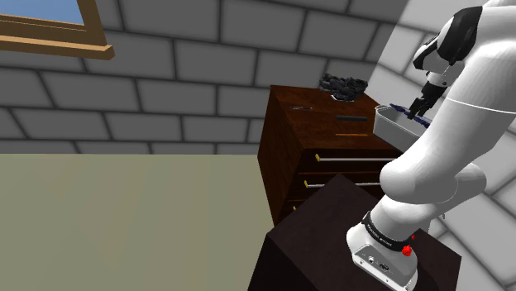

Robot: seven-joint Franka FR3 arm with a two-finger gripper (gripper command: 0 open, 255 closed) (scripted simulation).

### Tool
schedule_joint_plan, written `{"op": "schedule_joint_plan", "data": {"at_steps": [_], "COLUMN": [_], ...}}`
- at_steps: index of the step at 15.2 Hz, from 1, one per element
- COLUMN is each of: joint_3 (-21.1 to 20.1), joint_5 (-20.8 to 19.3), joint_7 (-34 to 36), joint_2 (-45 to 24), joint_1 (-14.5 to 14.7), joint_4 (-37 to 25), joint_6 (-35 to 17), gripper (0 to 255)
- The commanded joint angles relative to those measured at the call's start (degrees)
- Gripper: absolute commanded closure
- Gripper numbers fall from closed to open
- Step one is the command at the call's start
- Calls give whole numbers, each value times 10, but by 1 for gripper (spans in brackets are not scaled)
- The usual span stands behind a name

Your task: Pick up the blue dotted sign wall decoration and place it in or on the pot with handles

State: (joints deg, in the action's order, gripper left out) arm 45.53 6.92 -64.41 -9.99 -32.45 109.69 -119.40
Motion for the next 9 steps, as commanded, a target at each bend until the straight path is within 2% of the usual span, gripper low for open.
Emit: {"op": "schedule_joint_plan", "data": {"at_steps": [1, 5, 9], "joint_3": [0, 0, 5], "joint_5": [0, 0, -26], "joint_7": [0, 0, 18], "joint_2": [0, 0, 30], "joint_1": [0, 0, 9], "joint_4": [0, 0, -46], "joint_6": [0, 0, 66], "gripper": [0, 0, 0]}}
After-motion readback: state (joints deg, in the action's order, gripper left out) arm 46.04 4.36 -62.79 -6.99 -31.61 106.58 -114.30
